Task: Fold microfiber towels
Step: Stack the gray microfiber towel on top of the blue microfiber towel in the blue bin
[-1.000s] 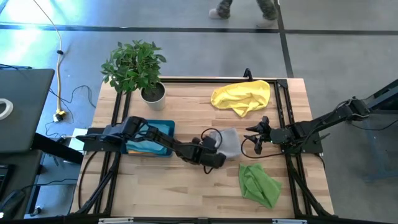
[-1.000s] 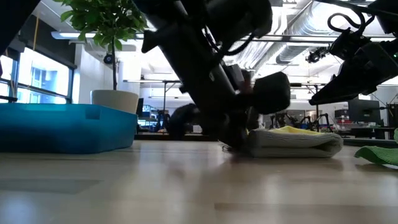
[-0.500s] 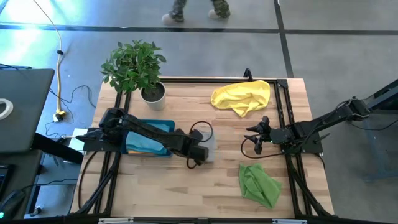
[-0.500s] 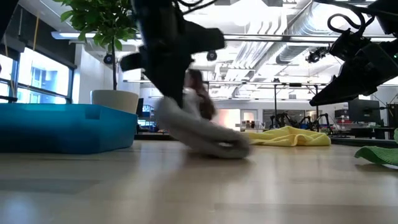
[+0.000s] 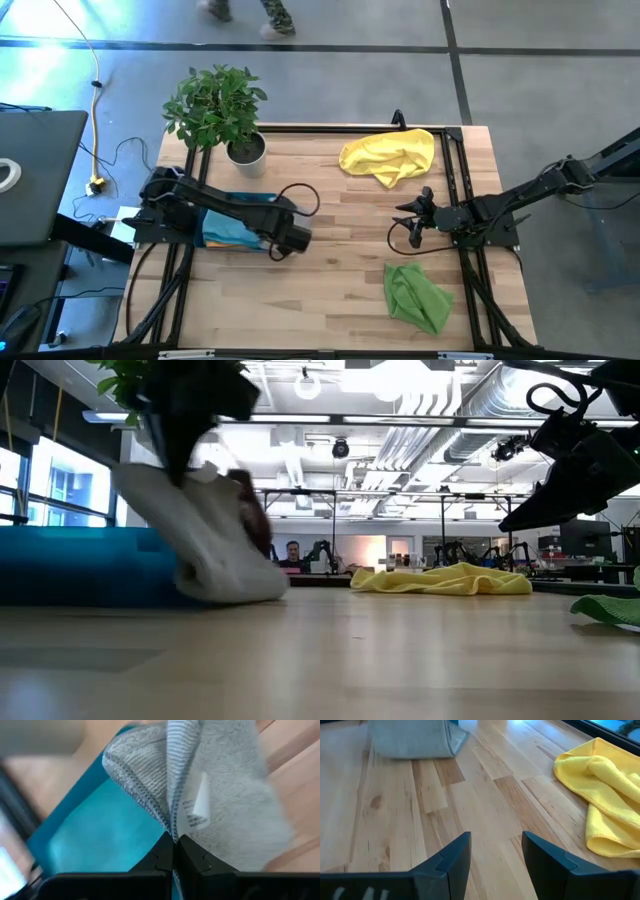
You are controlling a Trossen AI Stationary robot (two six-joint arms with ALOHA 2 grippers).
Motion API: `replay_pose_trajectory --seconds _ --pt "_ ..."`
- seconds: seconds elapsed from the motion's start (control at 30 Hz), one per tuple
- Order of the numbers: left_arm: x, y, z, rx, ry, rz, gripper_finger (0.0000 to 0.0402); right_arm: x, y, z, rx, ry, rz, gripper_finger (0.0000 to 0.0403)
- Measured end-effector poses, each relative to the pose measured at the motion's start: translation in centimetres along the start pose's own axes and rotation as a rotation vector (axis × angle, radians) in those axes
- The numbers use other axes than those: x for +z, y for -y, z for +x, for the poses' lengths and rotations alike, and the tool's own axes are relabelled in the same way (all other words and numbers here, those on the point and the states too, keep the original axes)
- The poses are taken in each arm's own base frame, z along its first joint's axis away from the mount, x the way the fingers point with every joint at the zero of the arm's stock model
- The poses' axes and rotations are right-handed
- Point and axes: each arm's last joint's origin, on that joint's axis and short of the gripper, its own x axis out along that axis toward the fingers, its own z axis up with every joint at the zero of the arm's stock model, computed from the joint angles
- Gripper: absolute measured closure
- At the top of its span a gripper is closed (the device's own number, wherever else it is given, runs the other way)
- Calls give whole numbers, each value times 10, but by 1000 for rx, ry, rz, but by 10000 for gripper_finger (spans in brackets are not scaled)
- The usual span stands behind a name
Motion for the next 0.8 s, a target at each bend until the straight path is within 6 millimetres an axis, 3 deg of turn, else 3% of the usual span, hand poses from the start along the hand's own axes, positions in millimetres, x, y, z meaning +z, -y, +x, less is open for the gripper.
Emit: replay_pose_trajectory --seconds 0.23,0.37,0.8 --pt "-9 -12 -4 45 -82 10 401 0 0 0 -1 -3 -2 233" --pt "-12 -9 -5 37 -46 25 401 0 0 0 -1 -3 -2 233" --pt "8 41 -16 -432 228 59 397 0 0 0 -1 -3 -2 233"
